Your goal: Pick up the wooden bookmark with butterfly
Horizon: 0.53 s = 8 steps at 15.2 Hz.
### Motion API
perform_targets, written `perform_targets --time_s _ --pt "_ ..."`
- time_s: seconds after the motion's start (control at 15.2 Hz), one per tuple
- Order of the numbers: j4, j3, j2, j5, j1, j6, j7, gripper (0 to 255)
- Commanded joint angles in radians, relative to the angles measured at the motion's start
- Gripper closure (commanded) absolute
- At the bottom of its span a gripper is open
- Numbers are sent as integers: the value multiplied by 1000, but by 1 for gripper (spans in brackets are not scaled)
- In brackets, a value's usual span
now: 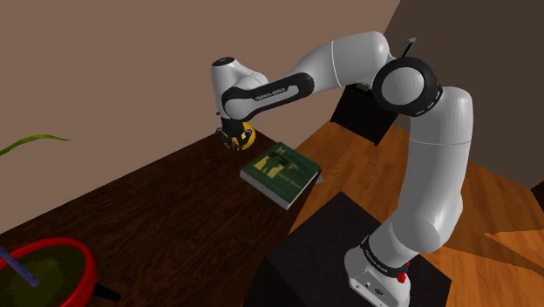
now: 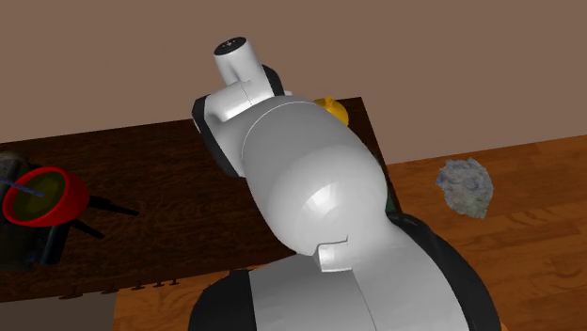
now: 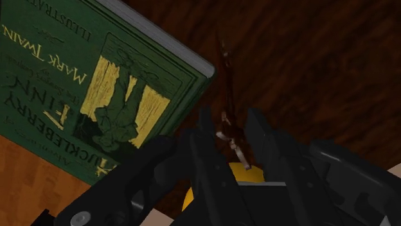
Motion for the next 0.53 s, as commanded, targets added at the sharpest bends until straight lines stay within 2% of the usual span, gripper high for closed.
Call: perform_targets --time_s 0.0,0.46 --pt "7 3 -12 7 -1 -19 -6 255" --pt "38 15 -56 31 -6 -89 -30 255"
